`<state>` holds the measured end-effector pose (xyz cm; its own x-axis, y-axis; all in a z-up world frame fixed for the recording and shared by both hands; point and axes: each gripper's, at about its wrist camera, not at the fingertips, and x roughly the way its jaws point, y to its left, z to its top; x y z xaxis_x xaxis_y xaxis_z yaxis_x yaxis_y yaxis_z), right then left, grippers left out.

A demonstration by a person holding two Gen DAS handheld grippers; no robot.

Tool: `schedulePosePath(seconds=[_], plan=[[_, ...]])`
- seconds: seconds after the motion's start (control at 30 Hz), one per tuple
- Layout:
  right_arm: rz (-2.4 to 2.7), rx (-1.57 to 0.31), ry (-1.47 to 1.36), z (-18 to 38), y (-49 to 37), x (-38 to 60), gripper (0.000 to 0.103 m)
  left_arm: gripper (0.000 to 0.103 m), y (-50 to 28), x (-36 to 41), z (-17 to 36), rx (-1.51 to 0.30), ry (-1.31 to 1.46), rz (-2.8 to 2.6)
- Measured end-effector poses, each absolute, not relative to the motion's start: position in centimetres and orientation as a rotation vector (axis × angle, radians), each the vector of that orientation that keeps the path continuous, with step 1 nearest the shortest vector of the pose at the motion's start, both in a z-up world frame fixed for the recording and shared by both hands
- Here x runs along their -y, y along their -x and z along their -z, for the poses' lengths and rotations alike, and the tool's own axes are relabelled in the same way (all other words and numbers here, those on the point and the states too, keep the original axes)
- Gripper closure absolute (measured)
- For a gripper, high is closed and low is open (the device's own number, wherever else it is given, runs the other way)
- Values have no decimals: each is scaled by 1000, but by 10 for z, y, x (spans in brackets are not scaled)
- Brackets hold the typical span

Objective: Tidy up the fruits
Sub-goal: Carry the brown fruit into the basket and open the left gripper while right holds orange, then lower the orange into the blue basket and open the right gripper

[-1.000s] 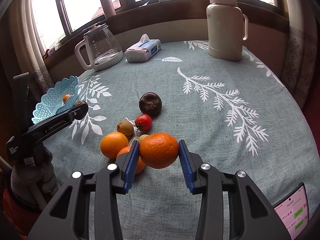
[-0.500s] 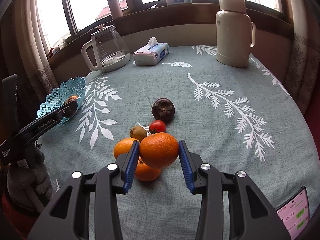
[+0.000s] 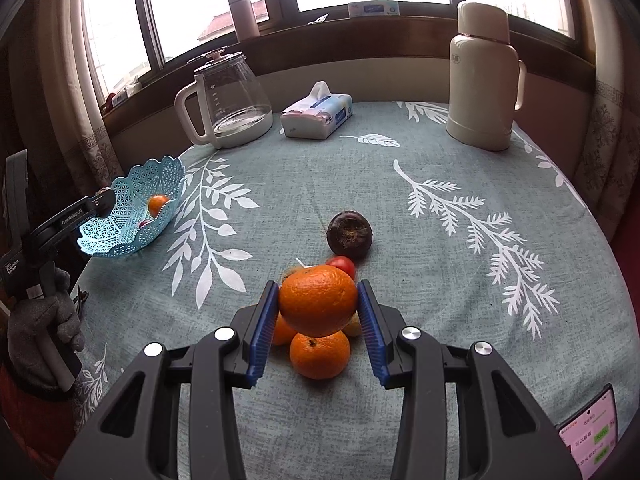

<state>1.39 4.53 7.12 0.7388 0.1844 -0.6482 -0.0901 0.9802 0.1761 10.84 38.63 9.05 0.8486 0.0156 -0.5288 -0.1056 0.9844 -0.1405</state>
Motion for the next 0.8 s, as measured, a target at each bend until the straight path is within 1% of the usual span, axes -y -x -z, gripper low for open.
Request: schedulePosePath(seconds=[0.13, 0.2, 0.23, 0.27, 0.43, 0.57, 0.8], plan=[[-163, -727, -128, -73, -18, -53, 63, 60, -110, -410, -85, -554, 196, -140], [-172, -726, -126, -75, -21, -58, 63, 52, -108, -418, -82, -546, 212, -178], [-176, -724, -123, -76, -23, -61, 63, 40, -108, -422, -82, -537, 219, -192], [-181, -720, -119, -78, -24, -64, 63, 33, -106, -424, -82, -525, 224, -208], [-217, -706, -88, -86, -33, -85, 63, 32, -100, -431, -85, -467, 233, -276], [-260, -695, -69, -93, -42, -106, 63, 28, -93, -434, -87, -419, 225, -334], [-375, -668, -56, -108, -69, -152, 63, 26, -89, -435, -85, -402, 213, -375]])
